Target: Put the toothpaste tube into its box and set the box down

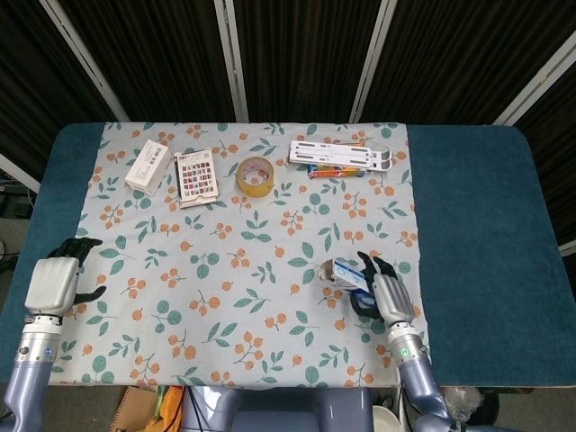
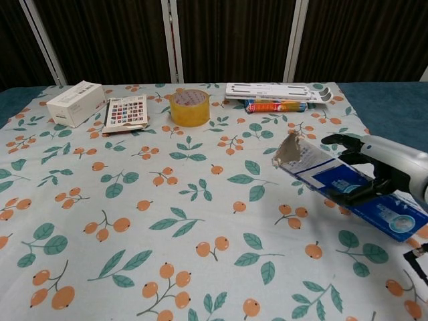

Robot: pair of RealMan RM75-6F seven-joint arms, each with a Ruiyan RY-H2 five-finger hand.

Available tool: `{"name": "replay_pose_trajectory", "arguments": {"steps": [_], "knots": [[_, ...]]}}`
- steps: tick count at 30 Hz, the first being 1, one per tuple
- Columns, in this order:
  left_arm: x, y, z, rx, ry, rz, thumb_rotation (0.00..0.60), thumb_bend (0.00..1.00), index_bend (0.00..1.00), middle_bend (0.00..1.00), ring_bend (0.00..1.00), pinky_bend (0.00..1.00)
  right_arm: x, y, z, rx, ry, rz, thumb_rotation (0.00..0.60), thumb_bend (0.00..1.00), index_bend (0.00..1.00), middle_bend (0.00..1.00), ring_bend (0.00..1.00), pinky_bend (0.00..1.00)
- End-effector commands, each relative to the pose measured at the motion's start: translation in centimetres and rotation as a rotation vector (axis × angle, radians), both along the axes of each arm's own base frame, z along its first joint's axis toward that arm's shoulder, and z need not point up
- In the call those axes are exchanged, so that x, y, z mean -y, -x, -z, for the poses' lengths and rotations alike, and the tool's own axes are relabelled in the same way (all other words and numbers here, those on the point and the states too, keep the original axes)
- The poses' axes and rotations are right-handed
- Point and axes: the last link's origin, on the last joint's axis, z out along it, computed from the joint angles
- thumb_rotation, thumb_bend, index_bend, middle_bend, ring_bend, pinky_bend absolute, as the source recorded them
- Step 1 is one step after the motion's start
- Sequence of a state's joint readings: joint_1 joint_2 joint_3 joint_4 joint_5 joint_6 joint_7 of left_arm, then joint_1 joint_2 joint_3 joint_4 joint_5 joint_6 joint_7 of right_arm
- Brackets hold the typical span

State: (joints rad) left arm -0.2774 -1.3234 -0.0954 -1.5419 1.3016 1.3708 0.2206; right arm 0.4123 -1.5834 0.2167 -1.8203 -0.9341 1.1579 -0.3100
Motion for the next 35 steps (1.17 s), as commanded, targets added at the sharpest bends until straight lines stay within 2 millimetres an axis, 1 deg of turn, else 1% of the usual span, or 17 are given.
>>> {"name": "replay_pose_trajectory", "arguments": {"steps": [1,7,11,12,14,16,17,20,21,23,26,29,32,35], "knots": [[0.0,0.0,-0.1,0.002,-0.003,-0.003,0.6,0.0,0.23,0.21,0.17,0.33,-0.1,-0.6,-0.4,-0.013,0.002,-0.033,0.6,0.31,0.0,0.28,0.0,0.0],[0.1,-0.1,-0.2,0.003,-0.007,0.0,0.6,0.0,0.22,0.19,0.16,0.3,-0.4,0.0,-2.3,-0.054,0.017,-0.058,0.6,0.28,0.0,0.2,0.0,0.0],[0.2,-0.2,-0.3,0.0,-0.005,0.011,0.6,0.0,0.21,0.15,0.13,0.26,-0.7,1.1,-4.7,-0.133,0.053,-0.096,0.6,0.28,0.0,0.17,0.0,0.0],[0.3,-0.3,-0.3,-0.006,-0.004,0.019,0.6,0.0,0.2,0.14,0.12,0.25,-0.8,1.8,-5.9,-0.182,0.074,-0.119,0.6,0.28,0.0,0.16,0.0,0.0],[0.4,-0.4,-0.4,-0.015,-0.001,0.029,0.6,0.0,0.19,0.11,0.1,0.23,-1.1,2.7,-7.4,-0.252,0.095,-0.15,0.6,0.28,0.0,0.14,0.0,0.0],[0.6,-0.6,-0.6,-0.025,-0.001,0.043,0.6,0.0,0.16,0.09,0.07,0.19,-1.6,4.4,-9.4,-0.363,0.118,-0.186,0.6,0.28,0.0,0.11,0.0,0.0],[0.7,-0.6,-0.7,-0.029,0.002,0.049,0.6,0.0,0.14,0.07,0.05,0.17,-2.1,5.4,-10.6,-0.424,0.125,-0.203,0.6,0.27,0.0,0.09,0.0,0.0],[1.4,-0.7,-1.1,-0.04,0.014,0.056,0.6,0.0,0.08,0.01,0.01,0.11,-3.4,7.7,-13.1,-0.54,0.148,-0.224,0.6,0.26,0.0,0.04,0.0,0.0],[1.8,-0.7,-1.3,-0.052,0.023,0.056,0.6,0.0,0.07,0.0,0.0,0.1,-4.2,8.8,-14.1,-0.578,0.148,-0.221,0.6,0.26,0.0,0.03,0.0,0.0],[2.3,-0.5,-1.7,-0.081,0.031,0.056,0.6,0.0,0.03,0.0,0.0,0.07,-5.4,10.1,-15.4,-0.614,0.152,-0.219,0.6,0.26,0.0,0.02,0.0,0.0],[3.2,-0.3,-2.2,-0.118,0.035,0.054,0.6,0.0,0.01,0.0,0.0,0.04,-6.9,11.5,-16.7,-0.654,0.171,-0.227,0.6,0.26,0.0,0.0,0.0,0.0],[4.1,0.1,-2.8,-0.132,0.027,0.049,0.6,0.0,0.0,0.0,0.0,0.01,-8.1,12.6,-17.8,-0.681,0.227,-0.238,0.6,0.26,0.0,0.0,0.0,0.0],[5.1,0.4,-3.1,-0.135,0.015,0.048,0.6,0.0,0.0,0.0,0.0,0.0,-8.9,13.6,-18.1,-0.626,0.284,-0.197,0.6,0.26,0.0,0.0,0.0,0.0],[5.3,0.3,-3.1,-0.139,-0.001,0.077,0.6,0.0,0.0,0.0,0.0,0.0,-8.8,13.6,-18.4,-0.56,0.343,-0.184,0.6,0.26,0.0,0.0,0.0,0.0]]}}
